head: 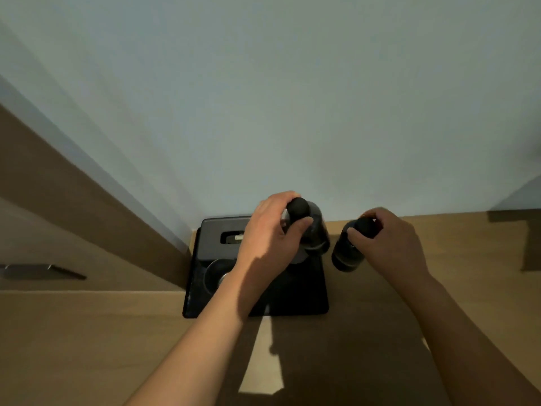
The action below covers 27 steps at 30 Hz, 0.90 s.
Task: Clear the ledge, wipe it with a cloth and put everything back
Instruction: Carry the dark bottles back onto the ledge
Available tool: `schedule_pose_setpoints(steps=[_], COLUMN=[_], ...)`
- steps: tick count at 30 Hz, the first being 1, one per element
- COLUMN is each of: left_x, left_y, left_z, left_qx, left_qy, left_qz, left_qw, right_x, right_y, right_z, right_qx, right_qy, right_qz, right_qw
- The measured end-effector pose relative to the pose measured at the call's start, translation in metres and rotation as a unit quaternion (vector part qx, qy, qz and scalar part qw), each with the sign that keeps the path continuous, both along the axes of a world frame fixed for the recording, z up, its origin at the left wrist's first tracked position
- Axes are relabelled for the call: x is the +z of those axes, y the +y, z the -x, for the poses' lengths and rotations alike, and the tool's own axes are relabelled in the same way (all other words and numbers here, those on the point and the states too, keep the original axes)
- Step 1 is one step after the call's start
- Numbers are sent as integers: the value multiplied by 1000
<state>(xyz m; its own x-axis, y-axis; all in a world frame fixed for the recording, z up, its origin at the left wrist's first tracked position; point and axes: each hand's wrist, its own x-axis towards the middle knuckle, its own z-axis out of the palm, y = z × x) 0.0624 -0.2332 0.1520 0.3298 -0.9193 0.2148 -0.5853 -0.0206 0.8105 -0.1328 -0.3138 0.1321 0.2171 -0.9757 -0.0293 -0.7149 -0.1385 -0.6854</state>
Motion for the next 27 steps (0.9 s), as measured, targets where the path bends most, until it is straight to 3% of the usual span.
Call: schedule_pose_setpoints(steps=[9, 14, 27], left_x=[-42, -75, -117], left_y=[-92, -124, -137], left_z=[11, 19, 36], left_qx=[-74, -67, -53], left_qy=[-47, -44, -149], left_qz=[43, -8, -48], left_qw=[995, 997, 986], right_x=[-21, -45, -84], right_y=[-64, -94, -128], right_z=[17, 16, -5], right_qx=[-23, -3, 66], right_qy=[23, 27, 46], right_qz=[-26, -37, -56], right_qw=[999, 999, 995])
